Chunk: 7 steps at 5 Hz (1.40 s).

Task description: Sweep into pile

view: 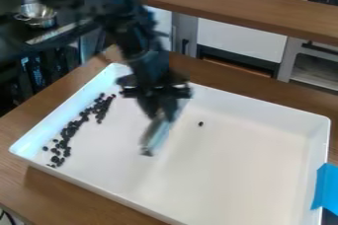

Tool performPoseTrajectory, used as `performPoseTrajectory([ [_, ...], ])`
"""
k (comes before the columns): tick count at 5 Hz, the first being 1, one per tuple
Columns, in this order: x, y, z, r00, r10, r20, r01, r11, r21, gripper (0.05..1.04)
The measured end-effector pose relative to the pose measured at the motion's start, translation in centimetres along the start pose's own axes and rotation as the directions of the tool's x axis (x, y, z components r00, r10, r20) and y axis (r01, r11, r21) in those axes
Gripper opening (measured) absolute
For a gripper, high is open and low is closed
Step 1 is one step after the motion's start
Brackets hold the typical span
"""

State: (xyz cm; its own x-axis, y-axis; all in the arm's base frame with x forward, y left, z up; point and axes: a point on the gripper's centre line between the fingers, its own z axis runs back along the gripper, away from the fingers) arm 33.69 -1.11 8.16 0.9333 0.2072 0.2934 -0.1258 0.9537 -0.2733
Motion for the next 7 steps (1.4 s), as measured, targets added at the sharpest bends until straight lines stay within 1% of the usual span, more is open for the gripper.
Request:
performPoseTrajectory([
  [1,0.9,-2.8,-2.0,1.0,-0.003,-0.008,0.003,1.0,-0.017,0.338],
  [2,1.8,-3.9,-3.6,1.0,-0.016,-0.017,0.016,1.0,0.006,0.338],
  [3,2.4,-4.0,-4.9,1.0,-0.012,-0.027,0.013,0.999,0.037,0.338],
  [4,3.4,-3.2,-5.8,0.999,0.004,-0.038,-0.001,0.998,0.055,0.338],
  [5,4.3,-0.6,-6.1,0.997,0.054,-0.053,-0.049,0.995,0.082,0.337],
  [7,4.7,0.7,-6.5,0.998,0.054,-0.045,-0.049,0.993,0.11,0.338],
])
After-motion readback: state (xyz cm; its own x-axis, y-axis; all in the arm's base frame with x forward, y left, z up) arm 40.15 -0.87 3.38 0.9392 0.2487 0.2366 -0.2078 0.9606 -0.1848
